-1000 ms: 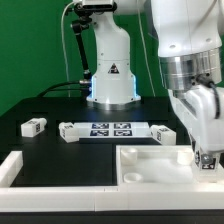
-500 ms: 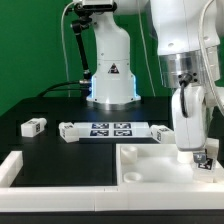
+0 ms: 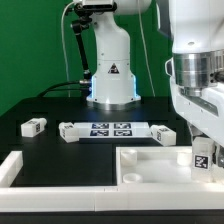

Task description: Assemble square table

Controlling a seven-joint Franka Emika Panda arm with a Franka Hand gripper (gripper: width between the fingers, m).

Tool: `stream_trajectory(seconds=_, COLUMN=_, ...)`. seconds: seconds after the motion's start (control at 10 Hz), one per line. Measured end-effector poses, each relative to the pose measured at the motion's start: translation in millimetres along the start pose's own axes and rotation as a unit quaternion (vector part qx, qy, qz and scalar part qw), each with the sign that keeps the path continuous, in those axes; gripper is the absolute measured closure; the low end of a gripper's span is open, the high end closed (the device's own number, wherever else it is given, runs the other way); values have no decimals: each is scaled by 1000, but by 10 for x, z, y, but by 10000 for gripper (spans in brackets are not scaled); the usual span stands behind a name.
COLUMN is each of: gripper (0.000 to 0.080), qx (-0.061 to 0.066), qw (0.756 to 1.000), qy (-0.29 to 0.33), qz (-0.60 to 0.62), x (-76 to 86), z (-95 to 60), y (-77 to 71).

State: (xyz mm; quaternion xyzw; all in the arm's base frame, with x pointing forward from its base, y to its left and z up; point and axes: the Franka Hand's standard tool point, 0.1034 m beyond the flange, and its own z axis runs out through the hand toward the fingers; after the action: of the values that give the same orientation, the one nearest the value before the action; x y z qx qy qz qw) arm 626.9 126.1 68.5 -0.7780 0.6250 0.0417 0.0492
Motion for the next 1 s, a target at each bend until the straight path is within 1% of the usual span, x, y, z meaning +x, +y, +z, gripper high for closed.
stream_trajectory(seconds=0.1, gripper=151, qx=0, qw=999, qy=0, qz=-48, x=2, z=1, y=1)
stream_trajectory(seconds=0.2, gripper=151, qx=-7, qw=994, qy=3, qz=-112, x=-5, z=1, y=16)
stream_trajectory(seconds=0.3, gripper=150, qx=-28, qw=978, qy=12, qz=-206, x=-26, z=-8, y=45)
stream_trajectory(seconds=0.4, gripper=150, qx=-33, qw=959, qy=19, qz=-281, x=-22, z=-16, y=40)
stream_trajectory(seconds=0.5, gripper=150, qx=-33, qw=937, qy=20, qz=-346, x=16, z=-18, y=37)
stream_trajectory(seconds=0.6, gripper=150, qx=-30, qw=915, qy=22, qz=-401, x=90, z=-24, y=27)
stream_trajectory(seconds=0.7, gripper=150, qx=-30, qw=915, qy=21, qz=-401, x=71, z=-21, y=26)
stream_trajectory(seconds=0.8, gripper=150, qx=-30, qw=920, qy=21, qz=-390, x=62, z=-18, y=26)
stream_trajectory(seconds=0.9, gripper=241, qx=-30, qw=921, qy=21, qz=-388, x=68, z=-18, y=27)
stream_trajectory(seconds=1.0, gripper=376, qx=-28, qw=942, qy=22, qz=-335, x=59, z=-15, y=27)
